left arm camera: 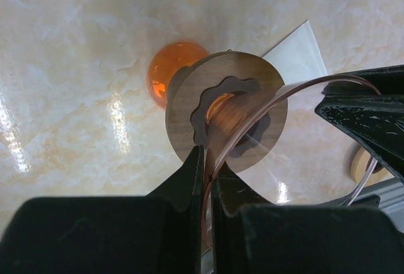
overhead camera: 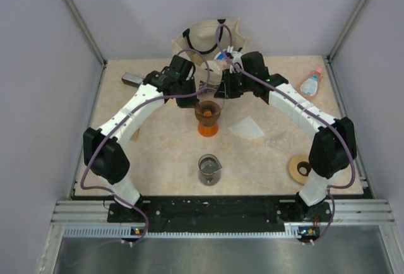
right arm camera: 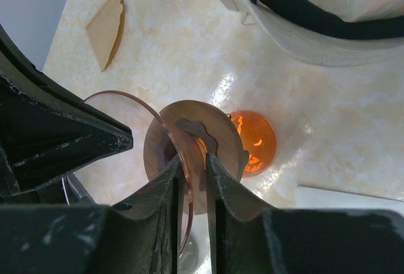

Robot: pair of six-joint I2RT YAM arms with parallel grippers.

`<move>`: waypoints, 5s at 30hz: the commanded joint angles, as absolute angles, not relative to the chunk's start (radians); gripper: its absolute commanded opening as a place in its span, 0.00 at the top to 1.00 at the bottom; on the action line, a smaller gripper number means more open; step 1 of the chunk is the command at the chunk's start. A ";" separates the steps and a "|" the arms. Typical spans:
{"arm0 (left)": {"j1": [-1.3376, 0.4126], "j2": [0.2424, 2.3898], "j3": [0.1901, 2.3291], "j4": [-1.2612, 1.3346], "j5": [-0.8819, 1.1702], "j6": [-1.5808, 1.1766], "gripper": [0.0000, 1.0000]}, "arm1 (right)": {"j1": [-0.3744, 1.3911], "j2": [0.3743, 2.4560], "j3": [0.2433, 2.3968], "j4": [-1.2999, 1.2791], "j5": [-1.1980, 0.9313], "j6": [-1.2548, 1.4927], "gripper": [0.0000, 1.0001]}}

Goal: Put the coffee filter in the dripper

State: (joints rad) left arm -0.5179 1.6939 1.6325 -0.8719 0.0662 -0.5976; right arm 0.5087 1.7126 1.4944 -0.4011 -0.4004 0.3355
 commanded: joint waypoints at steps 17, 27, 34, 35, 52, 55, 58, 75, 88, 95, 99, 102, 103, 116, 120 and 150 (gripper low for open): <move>-0.472 1.738 1.546 -0.930 0.118 -0.629 1.00 | 0.523 1.810 1.479 -0.517 -0.204 0.365 1.00; -0.474 1.723 1.384 -0.858 0.041 -0.653 1.00 | 0.526 1.790 1.284 -0.385 -0.169 0.368 1.00; -0.474 1.743 1.377 -0.891 0.009 -0.666 1.00 | 0.525 1.830 1.198 -0.384 -0.133 0.406 1.00; -0.474 1.743 1.379 -0.893 0.011 -0.666 1.00 | 0.525 1.836 1.189 -0.385 -0.135 0.414 1.00; -0.476 1.727 1.442 -0.859 0.110 -0.634 1.00 | 0.523 1.784 1.290 -0.471 -0.123 0.384 1.00; -0.477 1.732 1.471 -0.861 0.118 -0.630 1.00 | 0.523 1.783 1.344 -0.486 -0.135 0.377 0.98; -0.477 1.721 1.485 -0.859 0.114 -0.629 1.00 | 0.523 1.772 1.391 -0.485 -0.176 0.362 0.94; -0.476 1.712 1.549 -0.865 0.120 -0.607 0.84 | 0.525 1.755 1.552 -0.437 -0.302 0.376 0.76; -0.477 1.697 1.628 -0.874 0.126 -0.577 0.63 | 0.525 1.744 1.660 -0.425 -0.321 0.379 0.61; -0.477 1.681 1.666 -0.868 0.152 -0.557 0.52 | 0.525 1.712 1.690 -0.423 -0.318 0.357 0.41; -0.477 1.658 1.680 -0.858 0.150 -0.548 0.37 | 0.525 1.680 1.701 -0.402 -0.301 0.313 0.27; -0.476 1.625 1.680 -0.841 0.156 -0.537 0.09 | 0.525 1.637 1.697 -0.377 -0.252 0.258 0.16; -0.476 1.606 1.677 -0.830 0.166 -0.529 0.01 | 0.525 1.622 1.692 -0.362 -0.249 0.230 0.11; -0.476 1.228 1.429 -0.666 -0.035 -0.503 0.01 | 0.506 1.307 1.396 -0.053 -0.144 -0.366 0.01; -0.474 1.059 1.255 -0.627 -0.245 -0.535 0.01 | 0.407 1.305 1.410 -0.188 -0.256 -0.582 0.01; -0.472 0.856 0.887 -0.670 -0.609 -0.781 0.01 | 0.365 1.583 0.902 -0.256 -0.345 -1.092 0.01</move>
